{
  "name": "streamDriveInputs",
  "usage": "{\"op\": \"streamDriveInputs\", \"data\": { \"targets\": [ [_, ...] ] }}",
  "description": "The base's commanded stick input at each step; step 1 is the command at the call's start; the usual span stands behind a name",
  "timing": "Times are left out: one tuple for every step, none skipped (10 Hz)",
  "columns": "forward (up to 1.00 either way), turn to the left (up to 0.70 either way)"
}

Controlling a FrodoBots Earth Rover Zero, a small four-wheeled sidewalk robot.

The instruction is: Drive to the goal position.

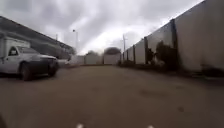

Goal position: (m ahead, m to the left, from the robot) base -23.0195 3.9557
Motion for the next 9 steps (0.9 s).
{"op": "streamDriveInputs", "data": {
  "targets": [
    [1.0, 0.04],
    [1.0, 0.08],
    [1.0, 0.33],
    [1.0, 0.44],
    [1.0, 0.44],
    [1.0, 0.44],
    [1.0, 0.27],
    [1.0, 0.05],
    [1.0, 0.05]
  ]
}}
